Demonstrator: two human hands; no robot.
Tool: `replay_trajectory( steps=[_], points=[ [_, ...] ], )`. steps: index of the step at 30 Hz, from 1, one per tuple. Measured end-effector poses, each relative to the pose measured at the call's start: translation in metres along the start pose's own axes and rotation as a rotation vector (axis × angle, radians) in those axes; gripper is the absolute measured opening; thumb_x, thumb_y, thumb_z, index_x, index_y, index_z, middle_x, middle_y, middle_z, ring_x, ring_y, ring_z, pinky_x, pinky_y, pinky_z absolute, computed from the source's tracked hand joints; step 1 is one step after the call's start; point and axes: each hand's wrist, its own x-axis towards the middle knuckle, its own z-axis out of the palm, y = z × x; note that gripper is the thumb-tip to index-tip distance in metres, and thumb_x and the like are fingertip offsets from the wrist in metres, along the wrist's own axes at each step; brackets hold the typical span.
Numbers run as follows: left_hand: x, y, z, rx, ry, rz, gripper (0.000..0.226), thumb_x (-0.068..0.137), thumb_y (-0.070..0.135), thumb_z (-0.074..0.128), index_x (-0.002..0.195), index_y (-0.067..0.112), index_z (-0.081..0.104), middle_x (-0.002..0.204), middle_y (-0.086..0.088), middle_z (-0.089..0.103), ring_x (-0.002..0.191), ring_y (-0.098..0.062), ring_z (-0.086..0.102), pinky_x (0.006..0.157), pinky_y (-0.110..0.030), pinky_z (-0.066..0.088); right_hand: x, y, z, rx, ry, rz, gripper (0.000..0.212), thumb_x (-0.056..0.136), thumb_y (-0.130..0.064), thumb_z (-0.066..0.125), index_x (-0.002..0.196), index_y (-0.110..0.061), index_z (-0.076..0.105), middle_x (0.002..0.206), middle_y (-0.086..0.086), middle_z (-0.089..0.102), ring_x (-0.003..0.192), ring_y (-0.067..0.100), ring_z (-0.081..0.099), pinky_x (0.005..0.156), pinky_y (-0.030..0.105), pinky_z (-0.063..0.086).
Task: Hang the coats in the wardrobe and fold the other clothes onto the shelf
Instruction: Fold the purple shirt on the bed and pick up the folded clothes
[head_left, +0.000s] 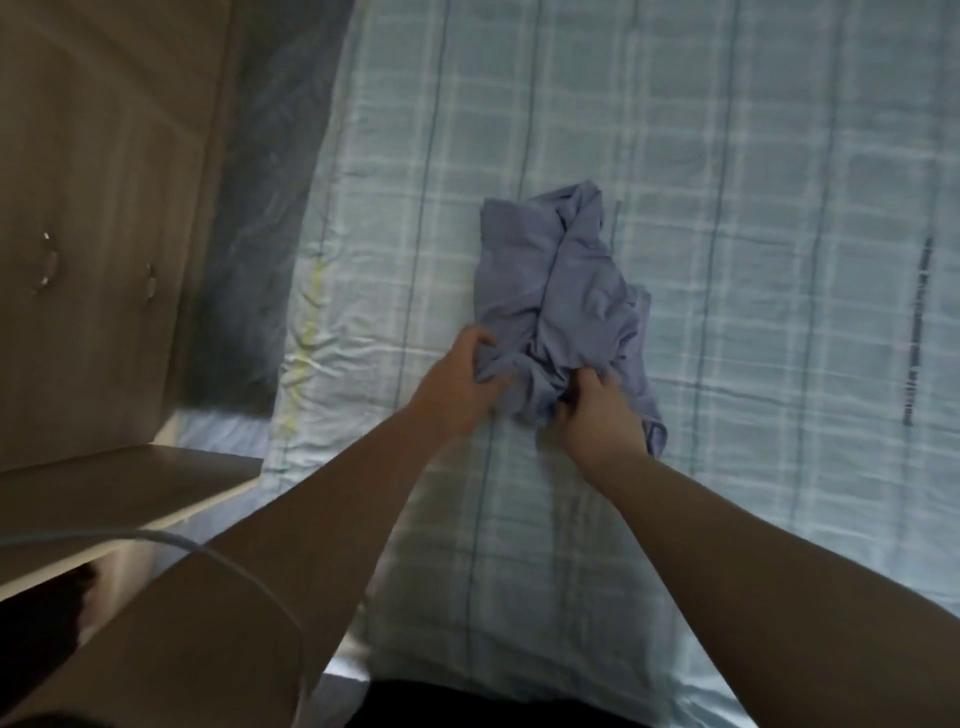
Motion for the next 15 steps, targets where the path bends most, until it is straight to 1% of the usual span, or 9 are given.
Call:
replay_trajectory(
  steps=[2, 4, 5, 7, 9, 10, 12, 14, 15],
  points=[
    [-0.017, 0.023, -0.005, -0.145, -0.006, 0.036, 0.033, 0.089, 0.015, 0.066, 0.118, 0.019, 0.052, 0.089, -0.006, 0.063, 0.07, -0.017, 0.06, 0.055, -0.024, 0.048, -0.011, -0.006, -0.01, 0.172, 0.055, -0.093, 0.012, 0.085, -0.011, 0.055, 0.095, -0.01, 0.049, 0.093, 0.014, 0.056, 0.082, 0.032, 0.056, 0.067, 0.037, 0.041],
    [-0.041, 0.049, -0.009, -0.231, 0.0, 0.047, 0.029, 0.091, 0.017, 0.067, 0.117, 0.017, 0.056, 0.089, -0.005, 0.064, 0.07, -0.013, 0.061, 0.054, -0.024, 0.048, -0.034, -0.015, -0.027, 0.347, 0.023, -0.162, 0.017, 0.083, -0.007, 0.052, 0.098, -0.014, 0.049, 0.085, 0.003, 0.055, 0.072, 0.014, 0.054, 0.063, 0.029, 0.039],
    [-0.055, 0.063, -0.011, -0.259, 0.01, 0.054, 0.027, 0.092, 0.016, 0.067, 0.117, 0.015, 0.057, 0.088, -0.002, 0.063, 0.069, -0.01, 0.061, 0.053, -0.022, 0.048, -0.047, -0.018, -0.036, 0.416, -0.007, -0.207, 0.027, 0.082, -0.008, 0.052, 0.108, -0.015, 0.051, 0.091, 0.001, 0.058, 0.076, 0.008, 0.056, 0.064, 0.026, 0.042],
    [-0.088, 0.09, -0.013, -0.277, 0.018, 0.086, 0.026, 0.093, 0.014, 0.066, 0.118, 0.01, 0.057, 0.087, 0.002, 0.06, 0.066, -0.001, 0.059, 0.054, -0.018, 0.048, -0.073, -0.021, -0.053, 0.49, -0.039, -0.294, 0.048, 0.082, -0.012, 0.056, 0.129, -0.019, 0.048, 0.111, -0.003, 0.061, 0.091, 0.001, 0.06, 0.076, 0.019, 0.049],
    [-0.125, 0.116, -0.014, -0.288, 0.026, 0.132, 0.025, 0.094, 0.013, 0.065, 0.117, 0.009, 0.058, 0.089, 0.002, 0.061, 0.067, 0.001, 0.057, 0.057, -0.017, 0.048, -0.1, -0.026, -0.077, 0.518, 0.018, -0.359, 0.048, 0.088, -0.018, 0.062, 0.132, -0.027, 0.047, 0.119, -0.007, 0.06, 0.1, 0.002, 0.06, 0.085, 0.016, 0.048],
    [-0.145, 0.128, -0.016, -0.303, 0.026, 0.152, 0.024, 0.094, 0.013, 0.065, 0.116, 0.011, 0.059, 0.092, 0.001, 0.062, 0.07, 0.002, 0.059, 0.059, -0.016, 0.049, -0.114, -0.029, -0.091, 0.524, 0.055, -0.4, 0.04, 0.09, -0.019, 0.063, 0.127, -0.03, 0.05, 0.116, -0.007, 0.061, 0.098, 0.002, 0.059, 0.084, 0.013, 0.045],
    [-0.183, 0.15, -0.021, -0.364, 0.032, 0.163, 0.029, 0.091, 0.02, 0.068, 0.117, 0.015, 0.059, 0.104, -0.004, 0.065, 0.082, -0.001, 0.064, 0.068, -0.02, 0.052, -0.138, -0.034, -0.123, 0.49, 0.126, -0.451, 0.023, 0.094, -0.015, 0.06, 0.105, -0.035, 0.056, 0.096, -0.007, 0.063, 0.084, 0.004, 0.058, 0.074, 0.008, 0.04],
    [-0.218, 0.17, -0.03, -0.481, 0.014, 0.16, 0.038, 0.084, 0.027, 0.068, 0.119, 0.015, 0.06, 0.109, -0.007, 0.066, 0.088, -0.011, 0.066, 0.07, -0.026, 0.053, -0.164, -0.041, -0.156, 0.439, 0.149, -0.456, 0.027, 0.094, -0.014, 0.056, 0.08, -0.036, 0.051, 0.074, -0.009, 0.056, 0.067, 0.003, 0.052, 0.063, 0.02, 0.037],
    [-0.235, 0.181, -0.036, -0.574, -0.015, 0.168, 0.038, 0.082, 0.026, 0.066, 0.117, 0.015, 0.06, 0.108, -0.006, 0.065, 0.089, -0.014, 0.066, 0.069, -0.027, 0.052, -0.176, -0.045, -0.172, 0.432, 0.149, -0.457, 0.029, 0.094, -0.013, 0.053, 0.074, -0.033, 0.048, 0.069, -0.008, 0.053, 0.063, 0.001, 0.049, 0.06, 0.023, 0.036]
  ],
)
